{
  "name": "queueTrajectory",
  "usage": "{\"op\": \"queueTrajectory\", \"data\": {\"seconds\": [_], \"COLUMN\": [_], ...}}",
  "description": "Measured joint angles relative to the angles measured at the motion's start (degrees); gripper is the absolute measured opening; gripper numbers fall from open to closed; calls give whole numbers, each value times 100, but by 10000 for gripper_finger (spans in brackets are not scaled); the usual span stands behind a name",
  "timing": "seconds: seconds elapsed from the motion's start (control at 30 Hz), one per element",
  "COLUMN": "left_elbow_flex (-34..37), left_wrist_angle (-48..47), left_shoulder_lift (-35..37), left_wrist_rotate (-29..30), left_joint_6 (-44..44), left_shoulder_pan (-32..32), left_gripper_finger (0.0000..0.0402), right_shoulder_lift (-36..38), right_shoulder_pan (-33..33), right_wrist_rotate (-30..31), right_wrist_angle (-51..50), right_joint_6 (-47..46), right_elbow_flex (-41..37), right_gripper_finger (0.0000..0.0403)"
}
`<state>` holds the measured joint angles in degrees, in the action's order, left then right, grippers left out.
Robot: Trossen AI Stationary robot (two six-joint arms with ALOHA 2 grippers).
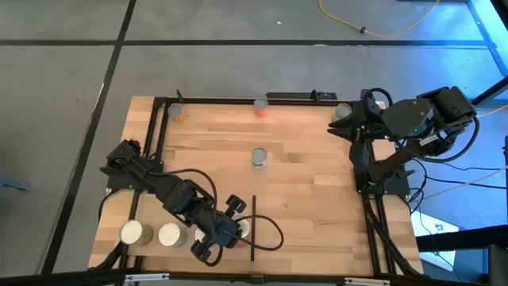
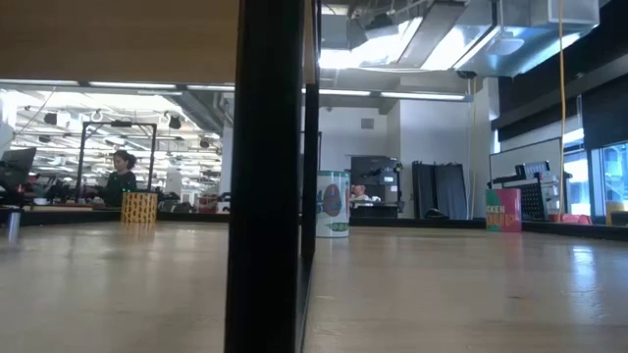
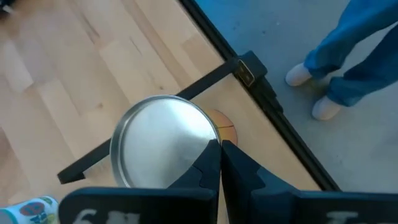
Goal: Pick and place cans onto a shelf
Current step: Put the canned pineapple on the shelf
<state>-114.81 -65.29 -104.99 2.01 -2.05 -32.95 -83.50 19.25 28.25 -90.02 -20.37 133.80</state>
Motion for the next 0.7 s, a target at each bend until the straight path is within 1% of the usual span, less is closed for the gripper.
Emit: {"op": "queueTrajectory", "data": {"seconds": [0.17,0.4,0.57,0.7], "left_elbow_flex": [0,0,0,0], "left_wrist_angle": [39,37,34,30], "left_shoulder_lift": [0,0,0,0], "left_wrist_rotate": [-39,-27,-269,-290], "left_joint_6": [-2,16,148,147], "left_shoulder_pan": [-13,-7,-9,-7], "left_gripper_finger": [1,17,29,32], "right_shoulder_lift": [0,0,0,0], "right_shoulder_pan": [-1,-1,-1,-1], "right_wrist_rotate": [-92,-98,-96,-96], "right_wrist_angle": [0,0,0,0], "right_joint_6": [-5,-8,-8,-10], "right_elbow_flex": [0,0,0,0], "right_gripper_finger": [65,65,65,65]}}
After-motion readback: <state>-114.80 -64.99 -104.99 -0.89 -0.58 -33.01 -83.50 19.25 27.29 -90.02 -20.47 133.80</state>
